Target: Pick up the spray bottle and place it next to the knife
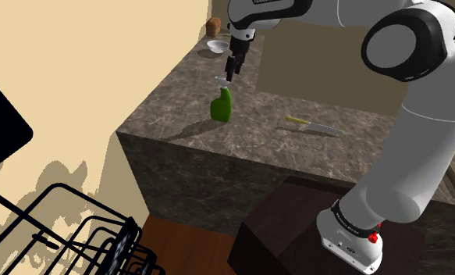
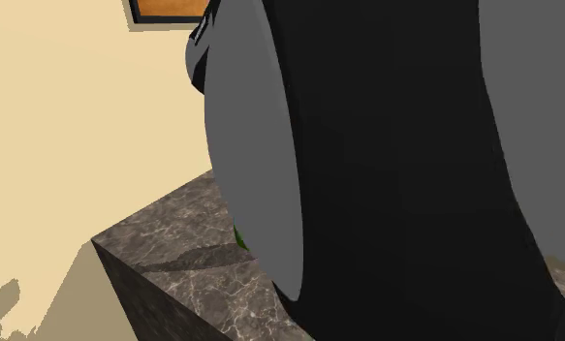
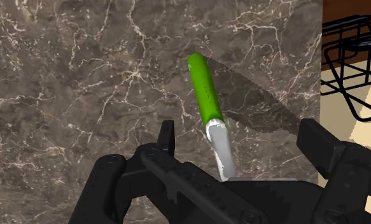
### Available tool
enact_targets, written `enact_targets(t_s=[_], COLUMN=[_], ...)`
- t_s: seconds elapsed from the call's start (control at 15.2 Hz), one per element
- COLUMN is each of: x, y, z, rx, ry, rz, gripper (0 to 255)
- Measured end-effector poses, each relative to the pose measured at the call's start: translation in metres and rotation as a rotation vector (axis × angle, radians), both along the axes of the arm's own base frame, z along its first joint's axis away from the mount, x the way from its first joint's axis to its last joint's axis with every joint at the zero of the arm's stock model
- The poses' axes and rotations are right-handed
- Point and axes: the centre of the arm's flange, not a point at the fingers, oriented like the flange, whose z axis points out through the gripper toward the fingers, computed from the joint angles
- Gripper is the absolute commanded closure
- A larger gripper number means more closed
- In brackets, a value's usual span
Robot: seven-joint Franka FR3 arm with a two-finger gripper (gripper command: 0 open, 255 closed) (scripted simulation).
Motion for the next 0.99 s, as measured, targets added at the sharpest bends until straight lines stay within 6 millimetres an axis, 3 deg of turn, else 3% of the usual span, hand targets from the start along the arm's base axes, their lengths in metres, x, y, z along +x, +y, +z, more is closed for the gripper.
enact_targets(t_s=[0.13,0.59,0.99], x=[0.016,0.021,0.022], y=[0.002,0.006,0.006], z=[-0.009,-0.043,-0.047], rx=[0.002,0.002,0.002], ry=[-0.007,-0.009,-0.01], rz=[0.016,0.022,0.022], gripper=[0,0,0])
